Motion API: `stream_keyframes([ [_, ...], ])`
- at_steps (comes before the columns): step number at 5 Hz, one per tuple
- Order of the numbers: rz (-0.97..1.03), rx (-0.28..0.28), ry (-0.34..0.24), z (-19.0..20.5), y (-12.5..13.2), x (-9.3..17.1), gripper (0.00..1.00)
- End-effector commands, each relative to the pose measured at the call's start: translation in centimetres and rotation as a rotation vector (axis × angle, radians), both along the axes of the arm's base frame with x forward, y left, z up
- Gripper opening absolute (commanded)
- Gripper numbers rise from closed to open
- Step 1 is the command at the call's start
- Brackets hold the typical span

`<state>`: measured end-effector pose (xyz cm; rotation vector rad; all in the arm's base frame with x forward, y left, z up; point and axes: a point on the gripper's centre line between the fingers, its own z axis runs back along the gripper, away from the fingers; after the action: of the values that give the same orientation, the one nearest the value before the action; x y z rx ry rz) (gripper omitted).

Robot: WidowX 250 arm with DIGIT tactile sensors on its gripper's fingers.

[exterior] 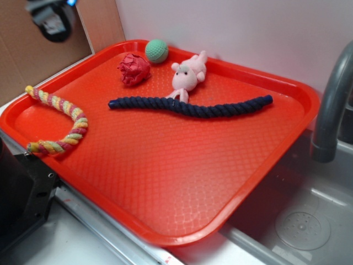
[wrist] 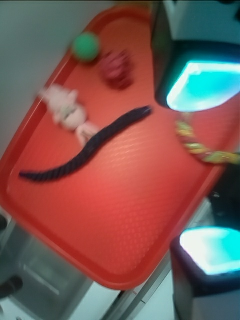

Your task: Grab the blue rope.

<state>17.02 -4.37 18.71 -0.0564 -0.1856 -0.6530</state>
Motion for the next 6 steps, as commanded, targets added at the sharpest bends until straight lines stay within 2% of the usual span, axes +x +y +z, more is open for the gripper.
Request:
stream_keyframes([
  [1,-0.223,-0.020,-0.095,-2.6,-2.0,4.1,1.00],
  [2,-0.306,0.003,-0.136,-4.7,-3.1,6.2,1.00],
  [3,-0.354,0.013,-0.127,-6.9,-4.0,7.5,1.00],
  [4,-0.407,-0.011,-0.093,-9.0,-4.5,9.0,1.00],
  [6,-0.444,0.006,-0.010,-13.5,-4.8,10.8,1.00],
])
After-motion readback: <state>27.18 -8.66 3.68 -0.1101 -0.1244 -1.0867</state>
